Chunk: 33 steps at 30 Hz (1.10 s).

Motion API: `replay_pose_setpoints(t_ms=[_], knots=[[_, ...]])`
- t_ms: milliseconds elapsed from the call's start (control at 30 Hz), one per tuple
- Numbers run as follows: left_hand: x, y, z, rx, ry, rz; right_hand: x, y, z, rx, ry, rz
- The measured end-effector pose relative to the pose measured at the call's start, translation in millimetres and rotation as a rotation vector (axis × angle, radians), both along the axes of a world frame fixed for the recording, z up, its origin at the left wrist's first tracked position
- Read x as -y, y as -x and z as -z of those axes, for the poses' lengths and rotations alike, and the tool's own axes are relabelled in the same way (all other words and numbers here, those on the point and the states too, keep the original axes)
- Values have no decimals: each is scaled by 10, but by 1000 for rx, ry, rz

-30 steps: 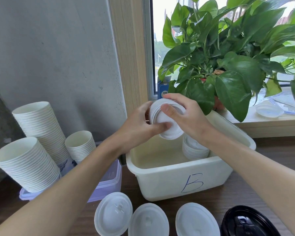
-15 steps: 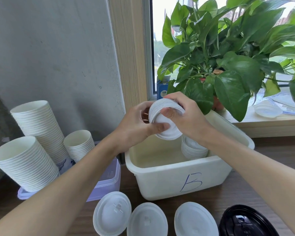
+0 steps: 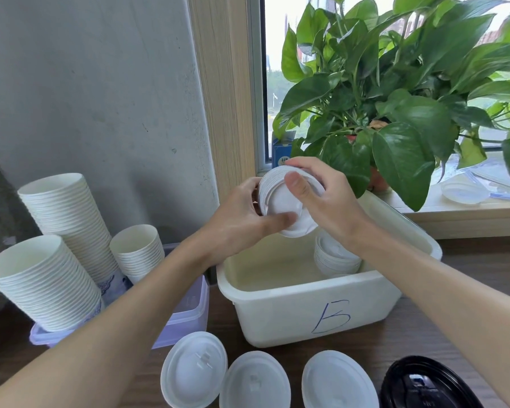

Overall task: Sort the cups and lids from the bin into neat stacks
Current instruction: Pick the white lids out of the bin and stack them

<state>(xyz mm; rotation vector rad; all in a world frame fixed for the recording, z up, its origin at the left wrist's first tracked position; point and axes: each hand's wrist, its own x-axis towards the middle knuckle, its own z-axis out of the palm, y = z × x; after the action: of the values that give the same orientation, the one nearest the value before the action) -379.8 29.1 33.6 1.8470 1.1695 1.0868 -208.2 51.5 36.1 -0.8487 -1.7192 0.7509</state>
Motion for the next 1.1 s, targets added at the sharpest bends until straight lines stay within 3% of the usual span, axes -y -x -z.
replay_pose_setpoints(t_ms=[500,867,1100], knots=[[54,20,-20,-55,-34,36,25,5,-45,69,-10,3],[22,-9,-17,11,-26,-40,29,38,-72,-38,70,13],[39,-19,-17,-16,-50,-2,52,-2,-53,48,88,-30]])
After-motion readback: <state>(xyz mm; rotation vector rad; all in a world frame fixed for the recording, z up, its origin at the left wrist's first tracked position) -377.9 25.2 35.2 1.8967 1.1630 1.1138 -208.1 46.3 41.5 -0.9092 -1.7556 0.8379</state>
